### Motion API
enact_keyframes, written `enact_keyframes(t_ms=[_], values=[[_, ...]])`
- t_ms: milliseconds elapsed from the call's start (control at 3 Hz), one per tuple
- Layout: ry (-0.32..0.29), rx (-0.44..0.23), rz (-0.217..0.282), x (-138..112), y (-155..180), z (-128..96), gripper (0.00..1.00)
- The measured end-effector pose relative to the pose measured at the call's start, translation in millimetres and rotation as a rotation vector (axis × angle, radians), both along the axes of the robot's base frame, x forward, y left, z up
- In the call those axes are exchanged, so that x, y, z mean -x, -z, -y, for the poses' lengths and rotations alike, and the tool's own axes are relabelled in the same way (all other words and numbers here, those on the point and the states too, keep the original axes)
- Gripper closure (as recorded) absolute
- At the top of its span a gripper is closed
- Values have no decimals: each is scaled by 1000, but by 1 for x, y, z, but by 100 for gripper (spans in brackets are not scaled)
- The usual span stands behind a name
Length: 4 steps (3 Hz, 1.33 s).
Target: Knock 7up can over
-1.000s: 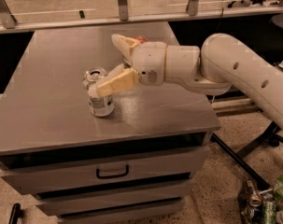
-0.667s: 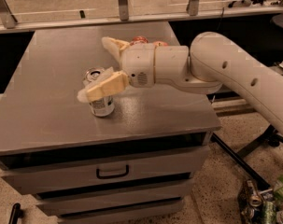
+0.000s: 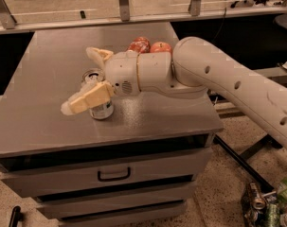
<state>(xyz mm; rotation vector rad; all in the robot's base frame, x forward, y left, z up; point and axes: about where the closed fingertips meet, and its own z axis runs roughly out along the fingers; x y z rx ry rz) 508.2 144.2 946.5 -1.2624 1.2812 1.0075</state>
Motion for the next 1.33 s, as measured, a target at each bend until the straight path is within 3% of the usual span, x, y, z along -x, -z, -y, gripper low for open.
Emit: enact_keyframes(t_ms=[667,1000,1333], values=[[21,-49,71,5,20,27,0],[20,-49,76,5,20,27,3],[16,-49,77,6,19,25,26]])
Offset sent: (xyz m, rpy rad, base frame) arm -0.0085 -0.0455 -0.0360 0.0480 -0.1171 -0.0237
